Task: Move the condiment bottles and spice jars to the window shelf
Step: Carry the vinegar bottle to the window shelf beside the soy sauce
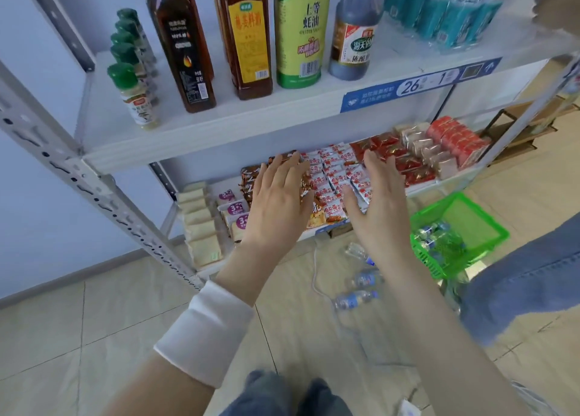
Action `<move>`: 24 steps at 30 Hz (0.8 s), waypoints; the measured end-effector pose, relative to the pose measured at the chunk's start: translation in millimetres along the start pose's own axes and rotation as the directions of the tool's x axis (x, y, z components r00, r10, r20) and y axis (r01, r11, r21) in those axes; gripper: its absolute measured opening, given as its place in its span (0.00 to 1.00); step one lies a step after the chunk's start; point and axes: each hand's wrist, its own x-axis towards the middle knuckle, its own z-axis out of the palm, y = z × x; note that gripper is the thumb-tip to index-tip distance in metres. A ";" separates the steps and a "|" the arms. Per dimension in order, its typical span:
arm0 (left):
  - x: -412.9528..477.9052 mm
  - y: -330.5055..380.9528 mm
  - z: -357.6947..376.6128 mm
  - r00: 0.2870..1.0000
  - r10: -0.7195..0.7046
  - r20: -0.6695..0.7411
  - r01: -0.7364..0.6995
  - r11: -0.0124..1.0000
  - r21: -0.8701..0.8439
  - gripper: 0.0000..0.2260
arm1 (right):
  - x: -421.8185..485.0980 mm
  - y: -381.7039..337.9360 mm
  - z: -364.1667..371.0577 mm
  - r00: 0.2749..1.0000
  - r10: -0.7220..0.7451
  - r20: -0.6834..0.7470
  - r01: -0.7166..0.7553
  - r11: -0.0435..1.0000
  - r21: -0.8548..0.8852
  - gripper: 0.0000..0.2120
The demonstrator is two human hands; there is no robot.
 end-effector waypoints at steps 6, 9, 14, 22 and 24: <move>57.0 12.8 10.8 1.000 -0.011 -0.027 0.011 1.000 -0.009 0.20 | 61.0 21.6 -5.4 1.000 -0.010 -0.024 0.011 0.999 0.048 0.26; 88.2 12.3 17.8 0.999 0.010 -0.038 -0.010 1.000 -0.023 0.20 | 97.0 28.5 -5.2 1.000 -0.008 -0.016 0.009 0.999 0.038 0.27; 139.4 11.7 31.0 0.998 0.005 -0.063 -0.009 0.998 -0.060 0.21 | 157.1 39.4 -4.5 1.000 0.016 -0.001 -0.016 0.998 0.061 0.28; 202.2 24.5 65.6 0.992 -0.121 0.016 0.122 0.971 -0.208 0.25 | 227.2 85.0 0.1 0.978 0.197 0.067 -0.208 0.912 0.353 0.35; 216.6 30.0 76.6 0.986 -0.164 0.030 0.166 0.955 -0.247 0.26 | 245.5 93.9 3.0 0.972 0.208 0.110 -0.235 0.882 0.409 0.37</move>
